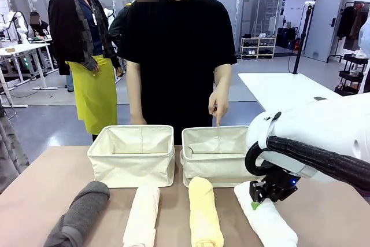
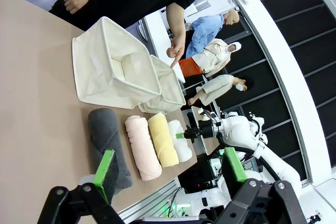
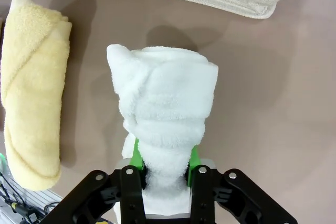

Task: Divide the towels into two baskets.
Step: Pick up one hotel-folded towel and place it in the Fabric basket indicated by the person.

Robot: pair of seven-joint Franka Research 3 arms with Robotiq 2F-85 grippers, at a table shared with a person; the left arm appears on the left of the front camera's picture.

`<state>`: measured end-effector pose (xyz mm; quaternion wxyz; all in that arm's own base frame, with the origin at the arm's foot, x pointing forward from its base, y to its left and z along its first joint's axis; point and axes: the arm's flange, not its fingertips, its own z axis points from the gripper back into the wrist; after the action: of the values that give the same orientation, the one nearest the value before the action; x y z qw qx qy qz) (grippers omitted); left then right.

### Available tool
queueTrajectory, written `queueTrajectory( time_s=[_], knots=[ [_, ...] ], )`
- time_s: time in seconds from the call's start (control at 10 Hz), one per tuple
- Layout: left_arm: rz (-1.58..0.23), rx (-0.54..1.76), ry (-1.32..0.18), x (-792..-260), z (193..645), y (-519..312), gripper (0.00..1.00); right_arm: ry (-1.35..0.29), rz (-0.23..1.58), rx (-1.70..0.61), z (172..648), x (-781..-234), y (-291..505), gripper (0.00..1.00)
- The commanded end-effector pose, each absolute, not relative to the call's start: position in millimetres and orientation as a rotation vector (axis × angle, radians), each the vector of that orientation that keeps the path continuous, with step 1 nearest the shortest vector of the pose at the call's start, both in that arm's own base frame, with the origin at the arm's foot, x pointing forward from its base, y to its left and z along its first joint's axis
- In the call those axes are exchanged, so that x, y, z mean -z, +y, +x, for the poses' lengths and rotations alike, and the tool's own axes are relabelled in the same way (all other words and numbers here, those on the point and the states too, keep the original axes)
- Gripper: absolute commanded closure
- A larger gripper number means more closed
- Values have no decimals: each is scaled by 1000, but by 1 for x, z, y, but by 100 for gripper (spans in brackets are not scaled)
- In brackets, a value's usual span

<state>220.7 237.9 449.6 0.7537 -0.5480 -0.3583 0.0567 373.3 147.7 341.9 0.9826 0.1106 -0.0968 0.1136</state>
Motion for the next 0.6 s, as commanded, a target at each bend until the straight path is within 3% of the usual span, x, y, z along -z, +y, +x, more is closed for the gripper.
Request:
queueTrajectory(
  time_s=[0.0,0.4,0.5],
  knots=[
    [-1207,-102,-809,-450,219,241,0,-194,223,-226,374,-340,148,77],
    [-1207,-102,-809,-450,219,241,0,-194,223,-226,374,-340,148,77],
    [-1207,-102,-809,-450,219,241,0,-195,222,-228,373,-342,148,70]
  ],
)
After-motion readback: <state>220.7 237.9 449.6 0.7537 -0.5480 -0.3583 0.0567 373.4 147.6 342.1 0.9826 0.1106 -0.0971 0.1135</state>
